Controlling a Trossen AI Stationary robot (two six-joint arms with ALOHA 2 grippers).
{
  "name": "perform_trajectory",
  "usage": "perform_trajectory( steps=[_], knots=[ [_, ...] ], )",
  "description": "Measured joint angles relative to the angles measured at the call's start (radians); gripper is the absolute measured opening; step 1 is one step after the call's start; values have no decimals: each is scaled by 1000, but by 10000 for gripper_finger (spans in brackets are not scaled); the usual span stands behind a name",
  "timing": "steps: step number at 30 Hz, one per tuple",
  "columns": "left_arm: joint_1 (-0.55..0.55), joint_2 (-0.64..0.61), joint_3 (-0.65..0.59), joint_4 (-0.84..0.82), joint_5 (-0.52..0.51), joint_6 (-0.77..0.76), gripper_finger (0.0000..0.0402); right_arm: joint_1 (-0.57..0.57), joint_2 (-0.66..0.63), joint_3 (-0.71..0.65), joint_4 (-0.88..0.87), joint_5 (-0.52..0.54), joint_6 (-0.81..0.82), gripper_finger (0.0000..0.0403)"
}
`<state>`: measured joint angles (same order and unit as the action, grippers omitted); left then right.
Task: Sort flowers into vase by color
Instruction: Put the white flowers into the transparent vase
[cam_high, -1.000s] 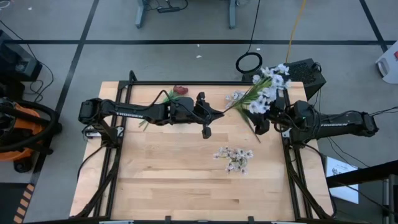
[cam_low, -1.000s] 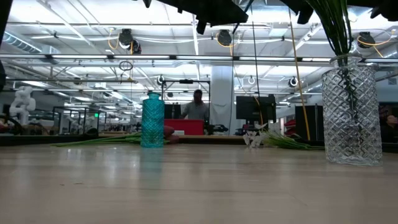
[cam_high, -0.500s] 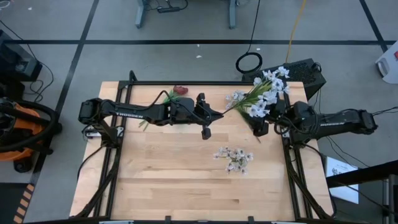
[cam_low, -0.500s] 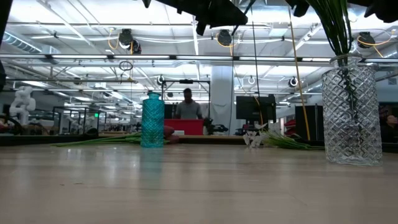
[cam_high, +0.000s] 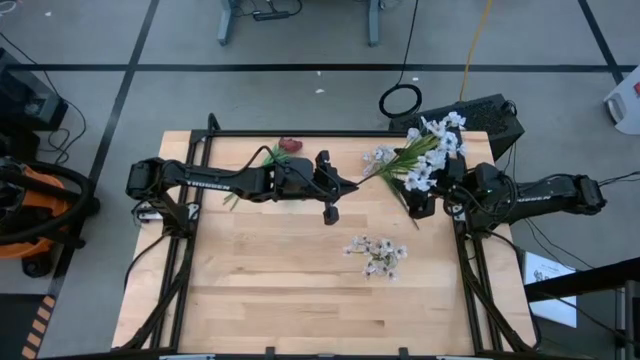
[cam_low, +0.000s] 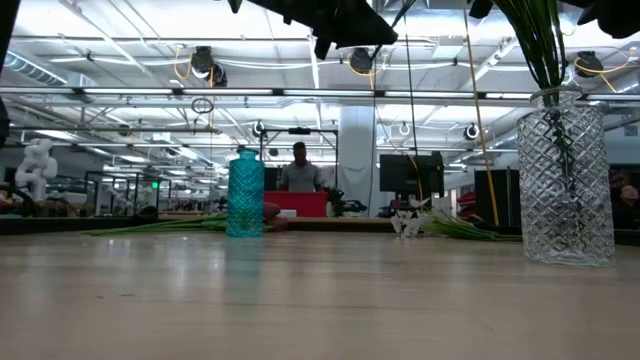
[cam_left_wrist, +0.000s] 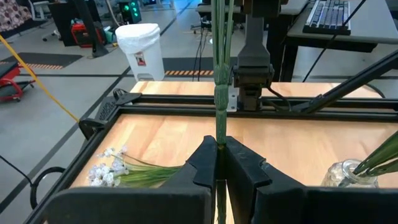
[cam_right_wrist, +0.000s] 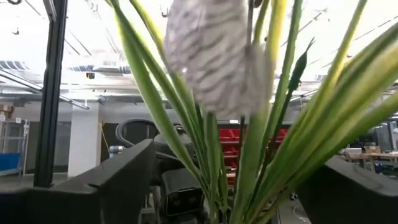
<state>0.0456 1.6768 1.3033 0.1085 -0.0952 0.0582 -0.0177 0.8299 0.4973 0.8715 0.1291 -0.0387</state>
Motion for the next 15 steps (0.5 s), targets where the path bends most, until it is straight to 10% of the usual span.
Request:
perform_trajectory(
  steps=[15],
  knots=[
    [0,1,0,-24,0,0,24,0,0,0,1,1,27,133]
  ],
)
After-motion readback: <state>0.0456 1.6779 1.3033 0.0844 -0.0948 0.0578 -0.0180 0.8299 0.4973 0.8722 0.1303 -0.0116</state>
